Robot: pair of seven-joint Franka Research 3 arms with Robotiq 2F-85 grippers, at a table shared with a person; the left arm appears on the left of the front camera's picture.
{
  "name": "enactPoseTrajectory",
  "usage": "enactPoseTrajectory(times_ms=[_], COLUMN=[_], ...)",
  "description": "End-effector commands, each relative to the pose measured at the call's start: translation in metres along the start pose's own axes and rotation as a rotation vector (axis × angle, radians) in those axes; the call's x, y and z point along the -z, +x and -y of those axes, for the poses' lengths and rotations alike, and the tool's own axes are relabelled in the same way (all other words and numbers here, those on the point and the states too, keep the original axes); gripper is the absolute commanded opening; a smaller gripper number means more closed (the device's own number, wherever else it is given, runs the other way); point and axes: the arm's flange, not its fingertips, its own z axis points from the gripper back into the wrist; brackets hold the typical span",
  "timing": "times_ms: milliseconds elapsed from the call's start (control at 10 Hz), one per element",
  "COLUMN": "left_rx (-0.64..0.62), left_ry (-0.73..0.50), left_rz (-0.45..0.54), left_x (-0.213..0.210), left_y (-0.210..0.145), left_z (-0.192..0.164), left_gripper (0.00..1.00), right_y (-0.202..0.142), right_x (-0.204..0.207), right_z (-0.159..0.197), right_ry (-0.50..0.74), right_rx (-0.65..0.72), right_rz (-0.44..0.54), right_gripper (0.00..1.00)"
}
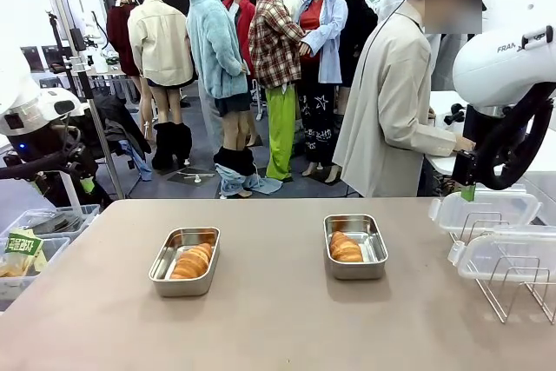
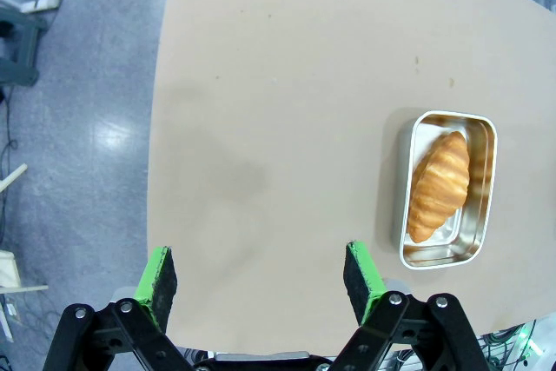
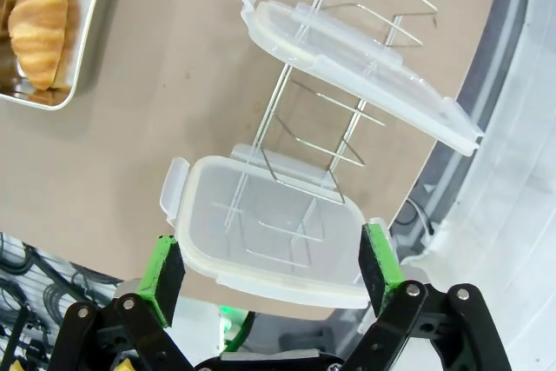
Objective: Place the bread in airtight containers.
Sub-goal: Pick up one Airtight Container lid and hand it to the human.
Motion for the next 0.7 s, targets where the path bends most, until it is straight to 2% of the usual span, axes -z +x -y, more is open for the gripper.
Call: enactPoseTrajectory(times_ms=[0, 600], left_rx=[0.000, 0.000], left_ry=[0.001, 0.001], left_rz=[0.011, 0.011], left_x=[-0.0008, -0.0008], left_y=[0.0013, 0.0013], left_z=[0.0003, 0.0003], left_gripper=[1.00, 1.00], right_y=[-0.0005, -0.0005], right_x=[-0.0002, -0.0002], right_z=[-0.0002, -0.0002], right_ry=[-0.013, -0.013], right_rx=[0.003, 0.003], right_rz=[-0.003, -0.003], right_gripper=[1.00, 1.00])
